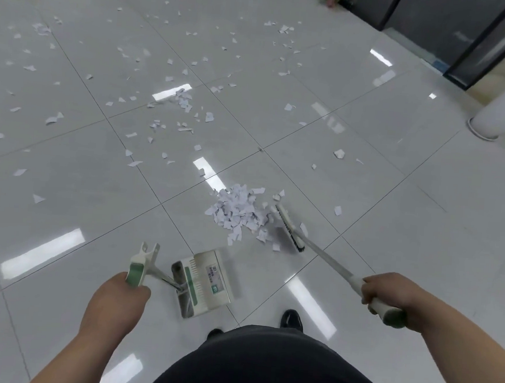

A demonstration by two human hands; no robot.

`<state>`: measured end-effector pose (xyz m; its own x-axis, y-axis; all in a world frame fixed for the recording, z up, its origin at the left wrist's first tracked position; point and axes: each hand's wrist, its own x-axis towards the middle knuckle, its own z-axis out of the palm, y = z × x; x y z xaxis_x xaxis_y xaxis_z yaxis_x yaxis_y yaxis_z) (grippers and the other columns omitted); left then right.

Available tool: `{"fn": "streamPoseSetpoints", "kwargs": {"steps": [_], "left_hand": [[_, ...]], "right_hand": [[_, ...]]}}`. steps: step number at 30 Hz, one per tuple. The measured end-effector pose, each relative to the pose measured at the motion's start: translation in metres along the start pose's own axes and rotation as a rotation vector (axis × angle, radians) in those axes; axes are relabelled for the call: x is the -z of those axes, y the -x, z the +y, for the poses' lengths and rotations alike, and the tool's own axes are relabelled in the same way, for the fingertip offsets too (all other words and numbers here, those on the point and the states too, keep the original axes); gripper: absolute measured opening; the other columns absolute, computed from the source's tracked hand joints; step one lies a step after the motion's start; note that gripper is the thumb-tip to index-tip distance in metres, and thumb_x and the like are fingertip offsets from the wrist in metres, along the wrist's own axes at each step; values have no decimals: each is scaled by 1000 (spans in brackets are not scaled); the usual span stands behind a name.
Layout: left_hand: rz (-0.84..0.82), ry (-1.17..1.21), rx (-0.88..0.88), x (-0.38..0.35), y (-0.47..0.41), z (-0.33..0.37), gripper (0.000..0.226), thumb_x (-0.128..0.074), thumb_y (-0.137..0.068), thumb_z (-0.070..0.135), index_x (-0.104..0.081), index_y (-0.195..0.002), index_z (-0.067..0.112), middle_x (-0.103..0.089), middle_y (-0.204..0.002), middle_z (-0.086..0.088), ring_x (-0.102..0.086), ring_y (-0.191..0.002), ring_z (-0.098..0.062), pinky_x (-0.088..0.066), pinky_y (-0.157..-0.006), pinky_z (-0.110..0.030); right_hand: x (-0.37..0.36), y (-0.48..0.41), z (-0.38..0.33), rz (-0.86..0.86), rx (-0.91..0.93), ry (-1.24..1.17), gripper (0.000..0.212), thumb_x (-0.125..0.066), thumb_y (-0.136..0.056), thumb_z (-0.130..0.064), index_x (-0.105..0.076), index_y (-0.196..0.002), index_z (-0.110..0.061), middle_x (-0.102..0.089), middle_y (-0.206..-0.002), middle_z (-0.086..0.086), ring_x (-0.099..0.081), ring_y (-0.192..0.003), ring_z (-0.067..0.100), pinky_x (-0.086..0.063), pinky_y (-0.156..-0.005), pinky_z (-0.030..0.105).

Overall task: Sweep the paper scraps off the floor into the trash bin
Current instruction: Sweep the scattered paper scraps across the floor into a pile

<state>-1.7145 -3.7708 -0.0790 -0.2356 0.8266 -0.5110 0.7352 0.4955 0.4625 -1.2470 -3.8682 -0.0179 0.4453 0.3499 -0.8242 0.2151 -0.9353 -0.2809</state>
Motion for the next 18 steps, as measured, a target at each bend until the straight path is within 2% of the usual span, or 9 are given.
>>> {"fn": "streamPoseSetpoints", "kwargs": {"steps": [4,8,13,18], "left_hand": [[-12,-21,-1,7,-7,5,8,-54,-80,14,-53,-78,6,-55,-60,-9,-51,-53,-30,-42,-57,-36],[-12,-28,7,15,-7,5,7,-53,-79,14,-53,-77,7,-54,-60,-8,-50,-53,-30,-44,-57,-36],[3,-35,20,23,-3,4,7,-53,-79,12,-49,-74,9,-47,-55,-4,-43,-51,-28,-39,-56,-36],[27,-12,55,27,0,3,10,-53,-79,11,-46,-73,9,-44,-55,-4,-41,-52,-27,-37,-56,-36]], "right_hand": [[-24,-16,-8,63,-109,-150,21,-66,-77,-1,-65,-98,2,-65,-72,18,-56,-56,26,-41,-54,24],[-49,-30,-24,69,-132,-205,22,-64,-77,-1,-59,-99,-3,-60,-85,18,-55,-66,28,-41,-56,26],[-77,-38,-63,15,-169,-344,11,-60,-78,-3,-55,-83,-11,-55,-68,9,-48,-57,21,-35,-53,22],[-109,-43,-107,-98,-193,-527,14,-60,-73,-9,-53,-82,-17,-55,-70,7,-43,-46,18,-30,-39,14]]}}
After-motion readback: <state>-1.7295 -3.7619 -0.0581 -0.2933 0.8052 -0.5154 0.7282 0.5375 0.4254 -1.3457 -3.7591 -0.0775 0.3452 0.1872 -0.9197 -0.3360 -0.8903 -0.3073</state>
